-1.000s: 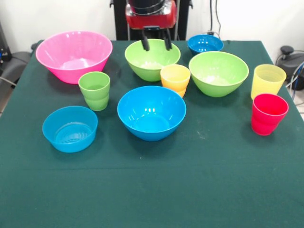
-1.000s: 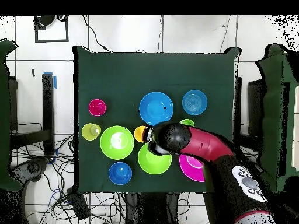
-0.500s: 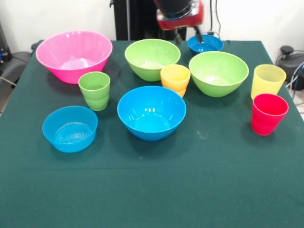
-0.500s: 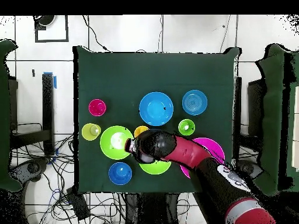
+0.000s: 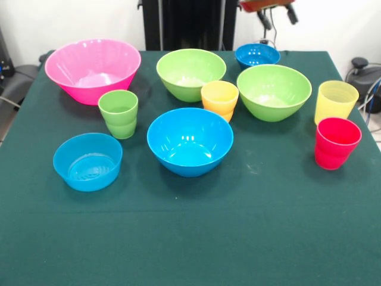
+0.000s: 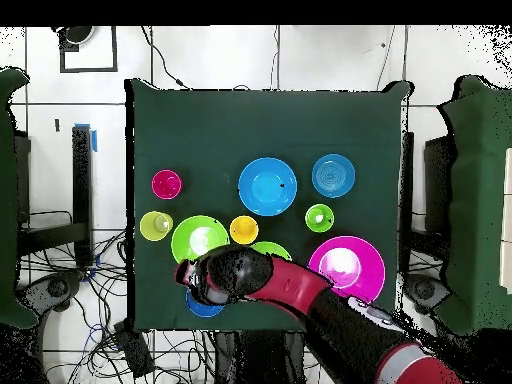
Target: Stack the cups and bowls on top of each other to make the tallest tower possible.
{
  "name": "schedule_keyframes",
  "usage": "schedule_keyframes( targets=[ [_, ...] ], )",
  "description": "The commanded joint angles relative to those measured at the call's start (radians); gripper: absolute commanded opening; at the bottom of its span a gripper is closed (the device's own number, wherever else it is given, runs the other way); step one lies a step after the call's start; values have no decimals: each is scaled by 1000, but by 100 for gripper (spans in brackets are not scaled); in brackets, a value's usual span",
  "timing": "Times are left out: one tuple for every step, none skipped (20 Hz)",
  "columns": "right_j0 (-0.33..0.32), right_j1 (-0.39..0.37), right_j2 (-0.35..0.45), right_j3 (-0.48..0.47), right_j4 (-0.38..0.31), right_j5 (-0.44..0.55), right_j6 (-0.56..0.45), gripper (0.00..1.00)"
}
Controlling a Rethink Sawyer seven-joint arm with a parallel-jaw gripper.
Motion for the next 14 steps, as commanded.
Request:
schedule_keyframes(
  targets=[
    [-4,-9,86,164,51,-158,222,100],
    [-2,-24,76,174,42,-159,229,100],
    [14,-39,42,163,24,-160,234,100],
    [25,-62,11,172,1,-176,243,100],
    [40,-78,-23,166,-14,-181,251,100],
    [54,-89,-57,176,-34,-202,262,100],
    [78,-90,-103,162,-53,-216,270,100],
    [96,-82,-140,166,-71,-252,283,100],
    [118,-65,-180,160,-88,-285,294,100],
    [137,-42,-218,159,-107,-333,307,100],
    [156,-19,-256,159,-125,-380,319,100],
    [177,0,-296,155,-143,-422,331,100],
    [196,17,-335,152,-162,-460,340,100],
    [215,31,-369,149,-177,-489,346,100]
  ],
)
